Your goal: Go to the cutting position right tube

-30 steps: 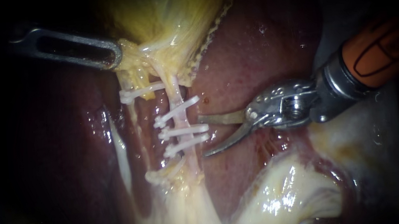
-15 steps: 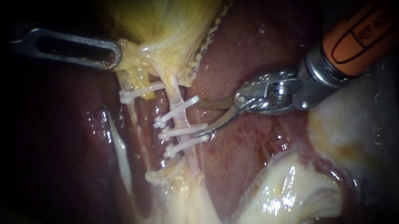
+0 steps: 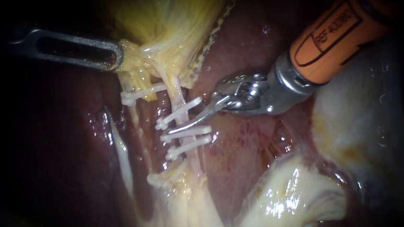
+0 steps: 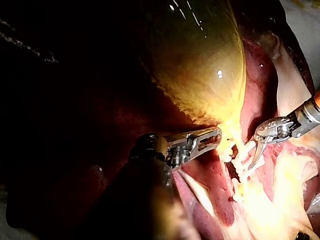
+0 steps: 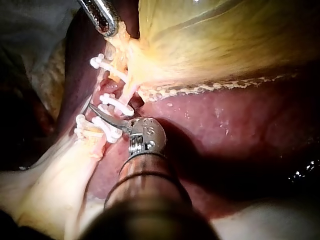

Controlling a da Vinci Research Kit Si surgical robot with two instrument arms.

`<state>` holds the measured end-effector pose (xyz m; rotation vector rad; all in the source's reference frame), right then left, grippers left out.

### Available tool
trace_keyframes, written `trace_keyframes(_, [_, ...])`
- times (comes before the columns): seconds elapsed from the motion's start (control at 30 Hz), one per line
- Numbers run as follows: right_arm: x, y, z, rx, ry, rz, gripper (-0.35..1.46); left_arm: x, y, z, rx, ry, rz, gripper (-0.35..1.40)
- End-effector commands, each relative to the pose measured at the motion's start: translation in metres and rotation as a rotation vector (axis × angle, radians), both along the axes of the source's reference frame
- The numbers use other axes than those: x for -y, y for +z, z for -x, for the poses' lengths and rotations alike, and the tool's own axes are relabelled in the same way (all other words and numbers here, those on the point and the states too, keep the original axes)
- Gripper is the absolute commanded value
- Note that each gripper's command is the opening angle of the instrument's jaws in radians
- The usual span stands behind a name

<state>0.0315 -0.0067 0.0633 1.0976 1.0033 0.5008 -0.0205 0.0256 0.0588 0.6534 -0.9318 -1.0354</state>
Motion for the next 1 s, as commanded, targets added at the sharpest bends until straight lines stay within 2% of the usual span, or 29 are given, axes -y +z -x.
trace_keyframes(0.03, [-0.0001,0.0,-0.0003,-0.016,0.006,-0.002,1.4,0.0,0.0,0.0,0.0,0.0,0.0,-0.35])
trace_keyframes(0.13, [0.0,0.0001,-0.0011,-0.056,0.021,-0.012,1.38,0.0,0.0,0.0,0.0,0.0,0.0,-0.35])
trace_keyframes(0.33, [0.0006,0.0003,-0.002,-0.097,0.045,-0.023,1.43,0.0,0.0001,0.0001,0.0,0.0,0.0,-0.35])
trace_keyframes(0.57, [0.0012,-0.001,-0.0023,-0.167,0.077,-0.056,1.43,0.0,0.0001,0.0001,0.0,0.0,0.0,-0.35])
trace_keyframes(0.87, [0.0028,-0.0044,-0.0023,-0.258,0.018,-0.096,1.43,0.0,0.0001,0.0,0.0,0.0,0.0,-0.35])
trace_keyframes(1.0, [0.0028,-0.0056,-0.0022,-0.284,-0.009,-0.109,1.42,0.0,0.0,0.0,0.0,0.0,0.0,-0.35])
